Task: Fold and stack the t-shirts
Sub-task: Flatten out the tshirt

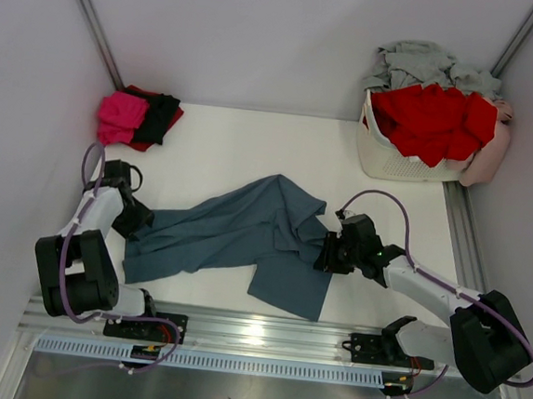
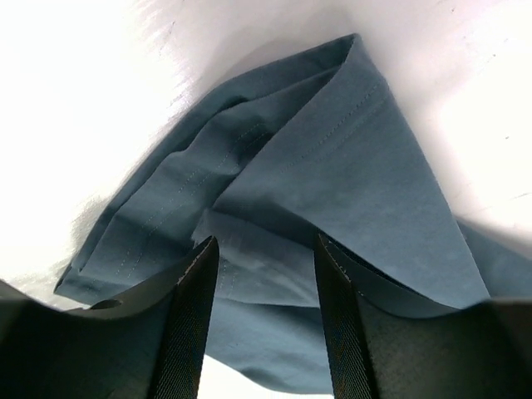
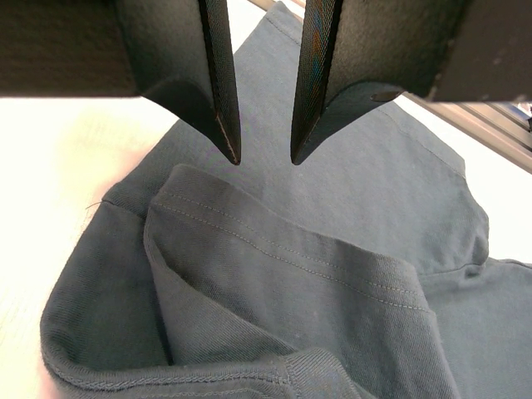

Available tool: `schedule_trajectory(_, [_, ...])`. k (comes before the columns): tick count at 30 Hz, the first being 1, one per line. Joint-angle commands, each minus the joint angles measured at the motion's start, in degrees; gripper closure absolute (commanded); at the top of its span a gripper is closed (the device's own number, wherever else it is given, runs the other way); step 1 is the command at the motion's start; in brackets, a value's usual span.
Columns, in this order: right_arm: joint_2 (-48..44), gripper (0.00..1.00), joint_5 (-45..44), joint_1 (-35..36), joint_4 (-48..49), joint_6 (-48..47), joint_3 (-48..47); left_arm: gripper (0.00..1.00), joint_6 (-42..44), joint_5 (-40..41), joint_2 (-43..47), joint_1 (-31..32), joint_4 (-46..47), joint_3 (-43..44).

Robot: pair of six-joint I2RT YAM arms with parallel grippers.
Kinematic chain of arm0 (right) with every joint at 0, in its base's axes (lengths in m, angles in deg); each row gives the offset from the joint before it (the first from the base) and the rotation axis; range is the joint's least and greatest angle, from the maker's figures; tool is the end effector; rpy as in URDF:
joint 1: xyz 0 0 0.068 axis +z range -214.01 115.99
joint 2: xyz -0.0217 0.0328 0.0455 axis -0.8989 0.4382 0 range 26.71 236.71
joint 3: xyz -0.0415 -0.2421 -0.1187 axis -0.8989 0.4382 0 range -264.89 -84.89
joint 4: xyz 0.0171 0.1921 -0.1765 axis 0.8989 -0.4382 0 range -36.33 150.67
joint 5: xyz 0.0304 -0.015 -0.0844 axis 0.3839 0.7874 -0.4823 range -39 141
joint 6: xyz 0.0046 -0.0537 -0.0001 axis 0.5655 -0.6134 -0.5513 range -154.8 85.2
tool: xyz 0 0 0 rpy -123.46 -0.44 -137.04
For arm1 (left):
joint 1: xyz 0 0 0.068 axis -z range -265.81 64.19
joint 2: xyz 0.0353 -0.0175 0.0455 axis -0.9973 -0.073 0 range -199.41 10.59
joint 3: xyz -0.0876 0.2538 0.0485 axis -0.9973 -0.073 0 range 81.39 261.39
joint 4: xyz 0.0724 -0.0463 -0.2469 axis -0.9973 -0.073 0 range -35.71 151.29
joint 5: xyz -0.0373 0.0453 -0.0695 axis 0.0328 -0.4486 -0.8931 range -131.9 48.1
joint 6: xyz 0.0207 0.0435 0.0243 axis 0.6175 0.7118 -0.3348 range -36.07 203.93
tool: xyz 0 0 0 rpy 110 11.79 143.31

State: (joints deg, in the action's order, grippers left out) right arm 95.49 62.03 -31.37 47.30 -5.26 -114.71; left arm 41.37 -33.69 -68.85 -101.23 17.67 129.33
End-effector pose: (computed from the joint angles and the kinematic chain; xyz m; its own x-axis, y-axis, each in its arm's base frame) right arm 0.1810 0.1240 0.1661 -0.8894 0.0049 -0.4572 -0.2179 0.8746 0.4331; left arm 0.2299 0.0687 0.1905 -0.4843 -0.8280 -0.2825 -0.8500 0.5218 -0.0721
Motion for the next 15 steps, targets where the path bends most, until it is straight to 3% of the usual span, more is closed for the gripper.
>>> schedule_trajectory(1, [-0.7, 0.66, -0.1, -0.2, 1.9, 0.0, 0.0, 0.46, -0.4, -1.6, 2.4, -0.9, -1.3, 0.9])
schedule_trajectory(7, [-0.4, 0.66, -0.3, -0.2, 2.4, 0.0, -0.1, 0.48, -1.0, -4.2, 3.0, -1.9, -0.2, -2.0])
schedule_trajectory(15, [-1.4, 0.66, -1.2, -0.2, 1.3, 0.0, -0.2, 0.58, -0.9, -5.6, 0.4, -4.0, 1.8, -5.3])
